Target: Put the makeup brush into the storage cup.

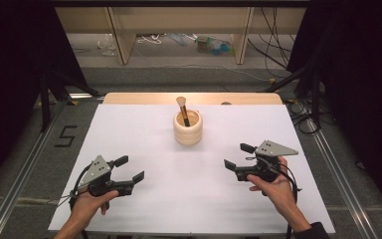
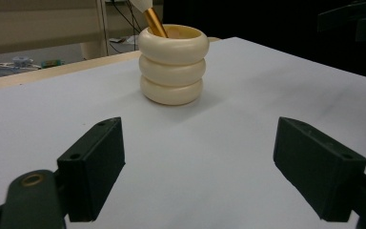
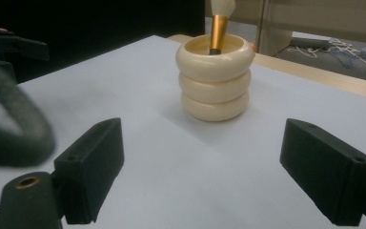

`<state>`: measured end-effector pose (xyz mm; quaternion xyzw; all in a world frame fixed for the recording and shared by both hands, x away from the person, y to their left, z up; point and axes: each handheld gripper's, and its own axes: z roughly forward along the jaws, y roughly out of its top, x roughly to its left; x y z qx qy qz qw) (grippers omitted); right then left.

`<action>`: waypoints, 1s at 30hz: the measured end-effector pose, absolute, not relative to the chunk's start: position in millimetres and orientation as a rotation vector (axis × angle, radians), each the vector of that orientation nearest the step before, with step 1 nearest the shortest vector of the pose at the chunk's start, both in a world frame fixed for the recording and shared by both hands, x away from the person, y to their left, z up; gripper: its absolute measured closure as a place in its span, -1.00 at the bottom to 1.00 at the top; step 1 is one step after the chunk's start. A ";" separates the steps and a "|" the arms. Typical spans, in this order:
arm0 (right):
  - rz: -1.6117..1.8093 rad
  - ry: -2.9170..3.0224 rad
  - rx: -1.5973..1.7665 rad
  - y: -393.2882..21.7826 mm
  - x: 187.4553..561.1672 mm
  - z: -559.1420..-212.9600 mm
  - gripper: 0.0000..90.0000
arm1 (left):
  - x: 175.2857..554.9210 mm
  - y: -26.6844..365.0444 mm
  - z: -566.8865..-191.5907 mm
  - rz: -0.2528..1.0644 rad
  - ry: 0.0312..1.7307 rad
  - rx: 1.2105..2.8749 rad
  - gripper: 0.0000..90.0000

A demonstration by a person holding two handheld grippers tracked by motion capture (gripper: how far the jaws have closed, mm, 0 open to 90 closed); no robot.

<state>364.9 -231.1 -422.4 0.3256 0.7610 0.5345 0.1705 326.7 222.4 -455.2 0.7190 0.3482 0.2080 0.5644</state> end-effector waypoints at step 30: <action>1.535 2.177 0.961 -244.1 343.6 -431.6 -0.64 | 326.7 222.4 -455.9 0.488 0.821 1.694 -0.61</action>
